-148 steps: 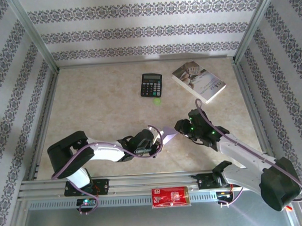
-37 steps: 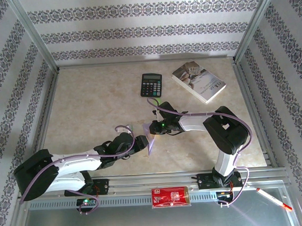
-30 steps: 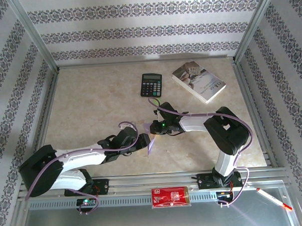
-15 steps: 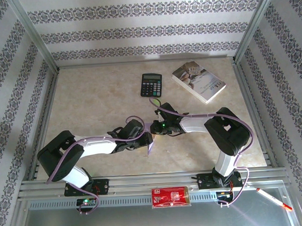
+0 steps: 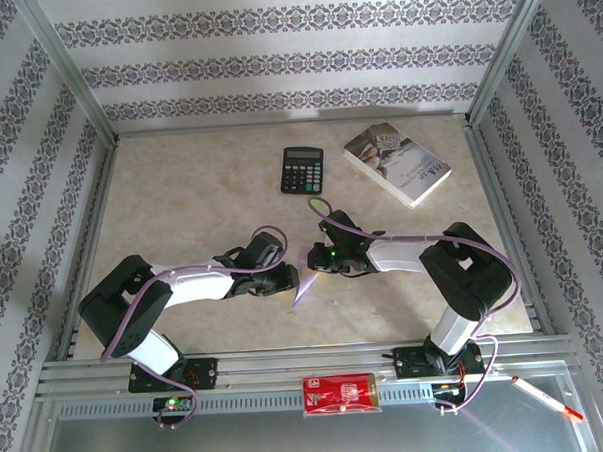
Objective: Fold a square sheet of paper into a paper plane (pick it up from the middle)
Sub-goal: Fold the wing for the fifth time at the center of the table.
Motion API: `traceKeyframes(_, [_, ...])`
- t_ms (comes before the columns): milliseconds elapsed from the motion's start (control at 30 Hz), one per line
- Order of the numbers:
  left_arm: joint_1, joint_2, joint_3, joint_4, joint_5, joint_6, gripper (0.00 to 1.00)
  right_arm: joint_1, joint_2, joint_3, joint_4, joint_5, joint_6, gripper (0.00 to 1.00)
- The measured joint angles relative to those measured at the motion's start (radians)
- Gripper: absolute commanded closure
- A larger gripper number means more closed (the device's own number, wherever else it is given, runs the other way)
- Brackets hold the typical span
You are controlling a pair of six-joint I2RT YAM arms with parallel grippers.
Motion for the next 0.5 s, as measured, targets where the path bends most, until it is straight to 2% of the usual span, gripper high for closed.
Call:
traceKeyframes(133, [0.012,0.012,0.006,-0.010,0.024,0.011,0.71,0.007,-0.018,-0.018,-0.001,0.022,0.027,0.86])
traceKeyframes(333, [0.010,-0.014,0.000,-0.006,0.019,0.022,0.68,0.016,-0.024,-0.027,0.007,0.034,0.050,0.86])
traceKeyframes(500, [-0.009,-0.082,-0.051,0.090,0.006,0.048,0.67,0.018,-0.024,-0.029,0.012,0.042,0.061,0.86])
